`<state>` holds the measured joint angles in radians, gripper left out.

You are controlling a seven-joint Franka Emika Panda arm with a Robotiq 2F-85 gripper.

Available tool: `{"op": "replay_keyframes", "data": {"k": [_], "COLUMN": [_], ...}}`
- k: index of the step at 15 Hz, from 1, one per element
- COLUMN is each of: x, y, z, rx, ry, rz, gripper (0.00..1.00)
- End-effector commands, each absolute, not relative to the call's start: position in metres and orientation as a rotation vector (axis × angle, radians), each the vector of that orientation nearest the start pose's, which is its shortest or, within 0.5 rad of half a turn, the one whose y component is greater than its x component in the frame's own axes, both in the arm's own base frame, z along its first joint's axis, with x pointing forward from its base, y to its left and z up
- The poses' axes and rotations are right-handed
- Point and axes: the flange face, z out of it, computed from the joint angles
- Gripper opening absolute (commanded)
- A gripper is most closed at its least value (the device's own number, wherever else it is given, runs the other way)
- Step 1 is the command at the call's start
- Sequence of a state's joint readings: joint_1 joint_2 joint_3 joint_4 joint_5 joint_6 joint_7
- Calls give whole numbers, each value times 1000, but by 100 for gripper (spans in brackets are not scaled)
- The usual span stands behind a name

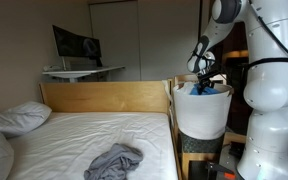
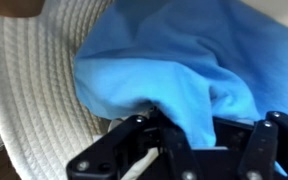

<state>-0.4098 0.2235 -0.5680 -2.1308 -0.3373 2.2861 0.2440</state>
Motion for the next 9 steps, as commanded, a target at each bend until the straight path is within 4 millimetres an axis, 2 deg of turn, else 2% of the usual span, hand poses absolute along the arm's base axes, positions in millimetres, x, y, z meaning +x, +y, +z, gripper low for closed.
{"op": "replay_keyframes", "data": {"k": [1, 4, 6, 9], "x": [308, 310, 314, 332], "y": [-455, -454, -452, -442], "z": [359, 395, 430, 485], "rx": [-3004, -2983, -2969, -2949], "ry": [1543, 1462, 1380, 1281], "rz": [326, 378, 402, 422], "gripper": [11, 11, 12, 12]}}
